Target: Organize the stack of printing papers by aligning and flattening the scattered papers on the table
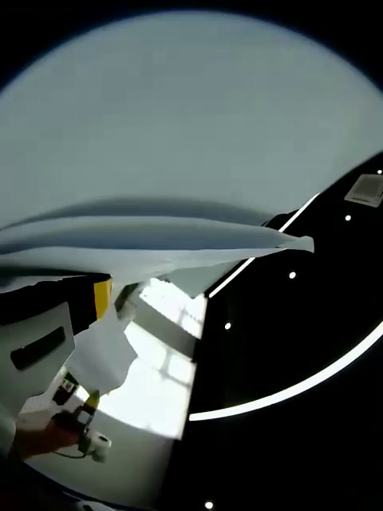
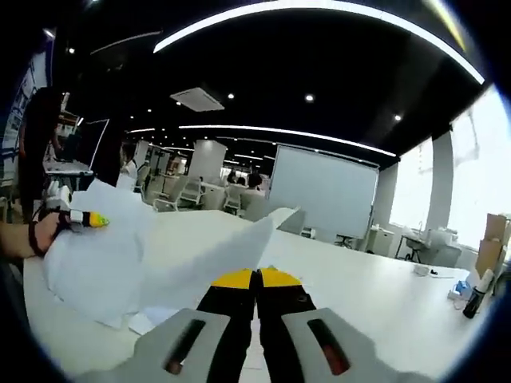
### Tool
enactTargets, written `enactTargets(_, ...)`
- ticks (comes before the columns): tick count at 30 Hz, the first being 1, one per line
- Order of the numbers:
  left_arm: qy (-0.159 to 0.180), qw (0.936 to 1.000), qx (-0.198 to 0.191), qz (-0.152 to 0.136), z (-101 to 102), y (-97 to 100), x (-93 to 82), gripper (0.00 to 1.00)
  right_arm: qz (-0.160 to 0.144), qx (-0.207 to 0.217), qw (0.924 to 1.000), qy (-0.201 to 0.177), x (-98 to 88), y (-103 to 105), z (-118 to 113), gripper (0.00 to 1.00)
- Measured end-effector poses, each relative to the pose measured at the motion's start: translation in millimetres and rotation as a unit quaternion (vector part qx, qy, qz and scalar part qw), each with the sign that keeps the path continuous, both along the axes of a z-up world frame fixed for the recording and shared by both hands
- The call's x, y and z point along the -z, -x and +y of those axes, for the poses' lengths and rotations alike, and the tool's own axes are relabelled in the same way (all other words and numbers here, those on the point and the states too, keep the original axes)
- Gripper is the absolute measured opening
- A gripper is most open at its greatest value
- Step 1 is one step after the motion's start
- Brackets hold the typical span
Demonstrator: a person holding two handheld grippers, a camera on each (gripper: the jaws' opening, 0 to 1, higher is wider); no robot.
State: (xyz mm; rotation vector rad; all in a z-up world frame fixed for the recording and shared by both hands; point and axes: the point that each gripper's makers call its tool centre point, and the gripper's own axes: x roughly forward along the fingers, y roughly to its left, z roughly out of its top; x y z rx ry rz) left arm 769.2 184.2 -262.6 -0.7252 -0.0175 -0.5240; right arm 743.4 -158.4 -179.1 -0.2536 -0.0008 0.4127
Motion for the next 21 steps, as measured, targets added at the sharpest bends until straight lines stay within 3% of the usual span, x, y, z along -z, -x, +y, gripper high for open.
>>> enactTargets(21, 0.0, 1.0, 0.0, -0.001, 0, -0.2, 0.0, 0.06, -0.037, -0.068, 0.9965, -0.03, -53.0, 25, 23, 0.0)
